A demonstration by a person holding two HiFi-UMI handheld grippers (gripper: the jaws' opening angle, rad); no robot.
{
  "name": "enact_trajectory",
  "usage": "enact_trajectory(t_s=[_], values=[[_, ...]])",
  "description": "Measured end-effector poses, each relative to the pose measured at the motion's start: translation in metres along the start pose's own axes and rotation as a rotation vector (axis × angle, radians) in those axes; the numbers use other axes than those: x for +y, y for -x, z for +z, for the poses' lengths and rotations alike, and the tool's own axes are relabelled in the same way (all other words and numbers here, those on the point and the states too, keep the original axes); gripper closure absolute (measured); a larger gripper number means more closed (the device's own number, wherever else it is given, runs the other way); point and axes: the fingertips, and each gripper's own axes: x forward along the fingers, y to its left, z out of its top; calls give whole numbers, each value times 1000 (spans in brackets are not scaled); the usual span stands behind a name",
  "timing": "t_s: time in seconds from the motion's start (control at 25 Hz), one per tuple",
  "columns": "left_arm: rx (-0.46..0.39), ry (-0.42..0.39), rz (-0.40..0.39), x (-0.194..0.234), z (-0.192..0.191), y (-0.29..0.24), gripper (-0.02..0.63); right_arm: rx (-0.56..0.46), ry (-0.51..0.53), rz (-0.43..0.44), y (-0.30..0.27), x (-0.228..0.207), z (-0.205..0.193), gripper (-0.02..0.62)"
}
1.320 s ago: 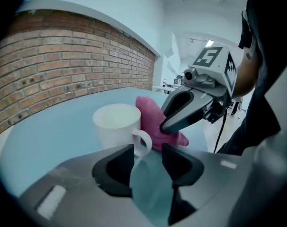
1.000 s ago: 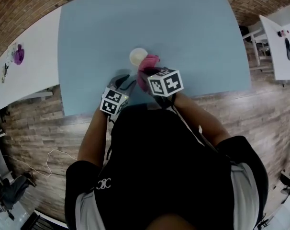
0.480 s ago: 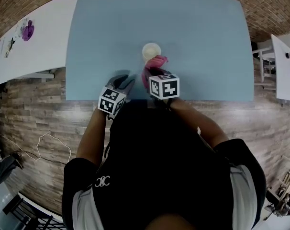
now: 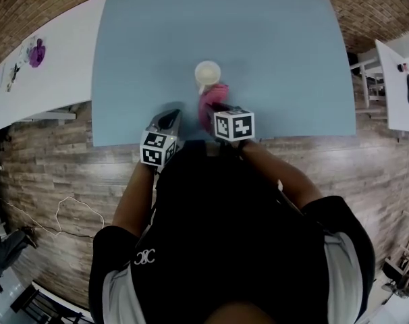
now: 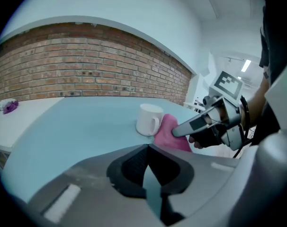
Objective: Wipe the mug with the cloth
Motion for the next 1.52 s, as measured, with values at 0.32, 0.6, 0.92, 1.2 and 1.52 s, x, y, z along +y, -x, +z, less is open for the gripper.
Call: enact_trajectory(t_s=[0.32, 0.6, 0.92, 1.2, 1.52], values=[[-96, 20, 117, -7, 17, 10, 600, -164, 260, 26, 49, 5, 17, 555], [-138, 67, 156, -22, 23, 25, 600, -244, 377, 56, 83, 13, 17, 555], [-158, 77, 197, -53, 24, 42, 600, -291, 378, 48, 116, -3, 11, 554], [-131, 35, 188, -56, 27, 46, 600, -345, 333, 20, 129, -5, 6, 555], [-113, 28, 132, -19, 25, 53, 600, -374, 299, -67, 114, -1, 6, 555]])
